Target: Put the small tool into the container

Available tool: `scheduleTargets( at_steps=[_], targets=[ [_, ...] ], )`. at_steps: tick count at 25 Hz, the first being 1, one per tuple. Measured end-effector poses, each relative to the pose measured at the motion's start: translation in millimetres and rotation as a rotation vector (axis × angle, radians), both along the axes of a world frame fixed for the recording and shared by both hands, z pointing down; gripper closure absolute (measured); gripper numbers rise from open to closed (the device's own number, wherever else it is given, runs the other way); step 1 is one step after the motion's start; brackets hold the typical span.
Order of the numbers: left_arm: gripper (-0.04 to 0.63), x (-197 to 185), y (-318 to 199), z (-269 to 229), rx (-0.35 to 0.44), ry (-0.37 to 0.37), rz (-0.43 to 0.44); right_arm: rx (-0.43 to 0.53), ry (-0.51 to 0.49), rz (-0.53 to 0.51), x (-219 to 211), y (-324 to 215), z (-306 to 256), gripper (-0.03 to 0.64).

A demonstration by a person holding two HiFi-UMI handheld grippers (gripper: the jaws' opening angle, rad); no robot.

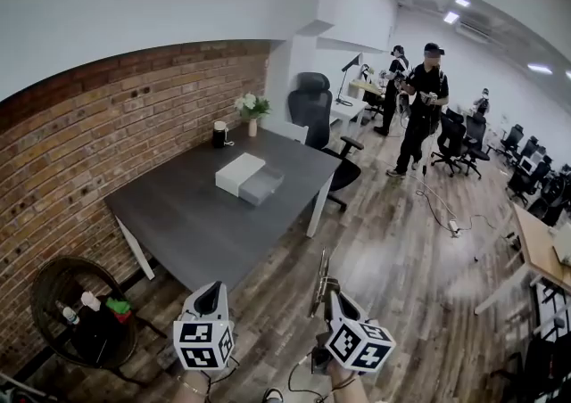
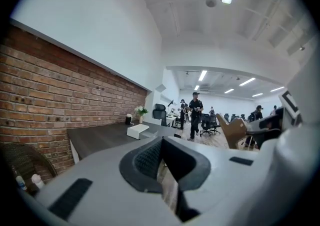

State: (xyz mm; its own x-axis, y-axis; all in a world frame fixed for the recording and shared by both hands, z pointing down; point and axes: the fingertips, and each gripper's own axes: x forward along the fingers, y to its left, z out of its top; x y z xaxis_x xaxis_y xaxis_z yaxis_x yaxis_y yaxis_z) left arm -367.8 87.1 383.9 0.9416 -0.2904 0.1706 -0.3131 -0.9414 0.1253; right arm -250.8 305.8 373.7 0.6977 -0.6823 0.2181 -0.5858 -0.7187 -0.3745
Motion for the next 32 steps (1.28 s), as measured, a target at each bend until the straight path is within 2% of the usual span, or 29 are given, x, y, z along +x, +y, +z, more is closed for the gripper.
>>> scheduleTargets(
  at_steps=[9,14,26,32],
  targets=[
    [0.597,113,-7,-9,0.016,0.007,-0.039,0.010,-0.008,-0.050,122,-9,-2,0.609],
    [0.597,156,-8,-10,0.042,0.001,-0.052,0.022,-0.019,-0.067,173,-13,3,0.609],
    [0.597,215,-36,12,0.057,-0.074,-0.060,0.046,-0.091,-0.061,243,-33,31,0.609],
    [0.597,275,-75,22,0.029,-0.054,-0.074,0.035,-0.087,-0.065,295,-63,44,0.609]
  ],
)
